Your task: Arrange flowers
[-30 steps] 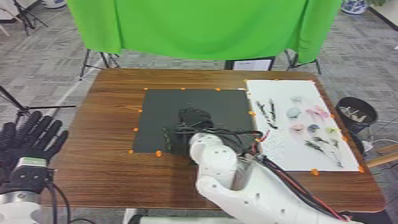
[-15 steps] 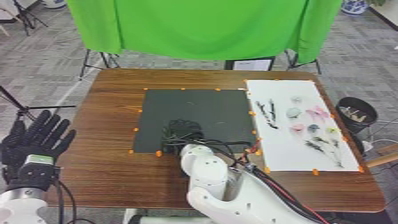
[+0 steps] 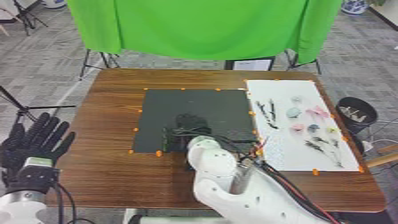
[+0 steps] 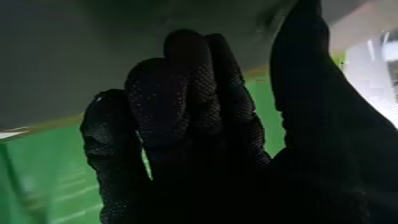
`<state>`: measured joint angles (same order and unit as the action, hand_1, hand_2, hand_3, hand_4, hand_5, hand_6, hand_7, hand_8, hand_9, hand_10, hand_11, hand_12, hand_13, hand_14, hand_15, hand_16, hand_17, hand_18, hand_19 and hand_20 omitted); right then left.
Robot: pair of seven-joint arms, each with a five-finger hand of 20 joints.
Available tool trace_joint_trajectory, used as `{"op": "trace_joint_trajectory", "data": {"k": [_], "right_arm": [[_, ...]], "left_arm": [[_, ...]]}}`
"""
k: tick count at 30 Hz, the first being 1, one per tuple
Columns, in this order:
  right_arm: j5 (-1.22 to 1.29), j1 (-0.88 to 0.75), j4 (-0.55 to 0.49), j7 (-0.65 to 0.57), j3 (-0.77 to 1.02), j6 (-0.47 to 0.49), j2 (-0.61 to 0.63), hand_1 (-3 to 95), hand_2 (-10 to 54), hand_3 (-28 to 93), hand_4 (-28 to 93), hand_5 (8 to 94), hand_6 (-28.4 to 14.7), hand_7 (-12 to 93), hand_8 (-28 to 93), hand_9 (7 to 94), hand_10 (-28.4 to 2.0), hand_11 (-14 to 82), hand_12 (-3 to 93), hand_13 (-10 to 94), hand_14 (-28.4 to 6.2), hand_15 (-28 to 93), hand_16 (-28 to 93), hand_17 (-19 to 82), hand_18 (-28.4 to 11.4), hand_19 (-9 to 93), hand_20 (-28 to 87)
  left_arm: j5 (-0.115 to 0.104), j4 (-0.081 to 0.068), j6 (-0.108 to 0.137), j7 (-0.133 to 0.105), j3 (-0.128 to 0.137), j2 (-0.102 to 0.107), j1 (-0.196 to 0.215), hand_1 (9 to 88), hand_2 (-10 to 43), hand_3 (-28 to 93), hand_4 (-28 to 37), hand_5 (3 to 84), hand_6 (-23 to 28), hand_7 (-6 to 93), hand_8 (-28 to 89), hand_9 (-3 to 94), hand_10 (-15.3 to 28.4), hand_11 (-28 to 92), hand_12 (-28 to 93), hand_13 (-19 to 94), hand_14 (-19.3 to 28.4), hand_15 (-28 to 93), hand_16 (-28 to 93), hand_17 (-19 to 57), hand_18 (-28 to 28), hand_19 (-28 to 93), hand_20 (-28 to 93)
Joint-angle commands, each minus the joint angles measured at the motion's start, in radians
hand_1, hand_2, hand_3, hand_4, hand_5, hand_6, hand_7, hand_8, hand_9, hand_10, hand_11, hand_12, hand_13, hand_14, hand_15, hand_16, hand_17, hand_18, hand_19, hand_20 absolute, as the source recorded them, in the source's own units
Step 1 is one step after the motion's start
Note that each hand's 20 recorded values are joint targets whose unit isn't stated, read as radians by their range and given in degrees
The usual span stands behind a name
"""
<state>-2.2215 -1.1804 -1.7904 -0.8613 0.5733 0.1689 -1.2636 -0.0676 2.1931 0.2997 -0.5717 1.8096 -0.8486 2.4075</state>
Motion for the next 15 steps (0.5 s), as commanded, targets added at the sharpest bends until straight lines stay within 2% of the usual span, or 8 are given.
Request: {"op": "trace_joint_trajectory", "data": {"k": [1, 2, 4, 7, 9, 12, 15], "right_arm": [[0.075, -0.091, -0.207, -0.056, 0.23, -0.007, 0.175, 38.7, -9.5, 78, -28, 56.6, -9.1, 41, -14, 67.3, -20.4, 39.5, 32.2, 68, -15.1, 64, 40, 45, -26.5, 93, 38], [0.069, -0.116, -0.228, -0.059, 0.268, -0.017, 0.203, 38.6, -9.5, 78, -28, 56.6, -9.2, 40, -13, 67.0, -20.6, 39.0, 31.8, 68, -15.2, 64, 40, 45, -26.6, 93, 38], [0.052, -0.166, -0.262, -0.082, 0.344, -0.037, 0.264, 37.9, -9.5, 77, -28, 56.7, -9.4, 35, -11, 66.5, -21.1, 35.5, 29.8, 67, -15.7, 63, 39, 44, -26.9, 93, 37], [0.032, -0.273, -0.309, -0.109, 0.479, -0.05, 0.357, 37.4, -9.5, 77, -28, 56.5, -9.9, 27, -9, 65.5, -21.4, 28.4, 25.7, 66, -16.3, 62, 37, 43, -27.3, 93, 36], [0.037, -0.342, -0.331, -0.127, 0.572, -0.058, 0.399, 37.3, -9.5, 77, -28, 55.8, -10.4, 23, -8, 64.9, -21.7, 24.5, 23.2, 65, -16.3, 61, 35, 43, -27.4, 93, 36], [0.058, -0.42, -0.349, -0.162, 0.69, -0.046, 0.439, 36.8, -9.5, 76, -28, 53.3, -11.7, 16, -7, 62.7, -22.3, 20.2, 21.0, 66, -15.9, 60, 32, 43, -27.4, 93, 37], [0.07, -0.488, -0.35, -0.176, 0.785, -0.038, 0.471, 36.7, -9.5, 76, -28, 52.6, -11.9, 14, -6, 60.5, -22.2, 17.2, 19.6, 65, -15.8, 58, 31, 43, -27.4, 93, 37]], "left_arm": [[0.036, -0.001, -0.033, 0.001, 0.0, -0.009, -0.007, 26.1, 15.0, 73, -28.3, 47.8, 9.7, 13.5, -7, 40.4, 15.8, 20, 13, 29, 16.7, 39, -7, -6.8, 16.4, 39, 13], [0.047, 0.001, -0.032, 0.001, -0.004, -0.01, -0.01, 26.2, 15.0, 73, -28.3, 47.8, 9.7, 13.4, -7, 40.4, 15.7, 20, 13, 29, 16.7, 39, -7, -6.8, 16.4, 39, 13], [0.064, -0.004, -0.038, 0.004, -0.024, -0.003, -0.034, 26.1, 14.9, 73, -28.3, 47.6, 9.6, 13.3, -7, 40.3, 15.7, 20, 13, 29, 16.8, 39, -7, -6.8, 16.4, 39, 13], [0.07, -0.011, -0.057, 0.01, -0.06, -0.002, -0.076, 26.1, 14.9, 73, -28.3, 47.6, 9.6, 13.3, -7, 40.3, 15.8, 20, 13, 28, 16.7, 38, -7, -6.8, 16.4, 39, 13], [0.073, -0.012, -0.063, 0.011, -0.074, -0.003, -0.092, 26.1, 14.9, 73, -28.3, 47.6, 9.6, 13.3, -7, 40.3, 15.9, 20, 13, 28, 16.7, 38, -7, -6.8, 16.4, 39, 13], [0.08, -0.005, -0.067, 0.007, -0.07, -0.001, -0.082, 26.1, 14.9, 73, -28.3, 47.6, 9.6, 13.5, -7, 40.2, 15.8, 20, 13, 28, 16.7, 38, -7, -6.8, 16.4, 39, 13], [0.093, 0.002, -0.06, 0.003, -0.065, -0.004, -0.071, 26.1, 14.9, 73, -28.3, 47.6, 9.5, 13.4, -7, 40.2, 15.8, 20, 13, 28, 16.7, 38, -7, -6.8, 16.4, 39, 13]]}}
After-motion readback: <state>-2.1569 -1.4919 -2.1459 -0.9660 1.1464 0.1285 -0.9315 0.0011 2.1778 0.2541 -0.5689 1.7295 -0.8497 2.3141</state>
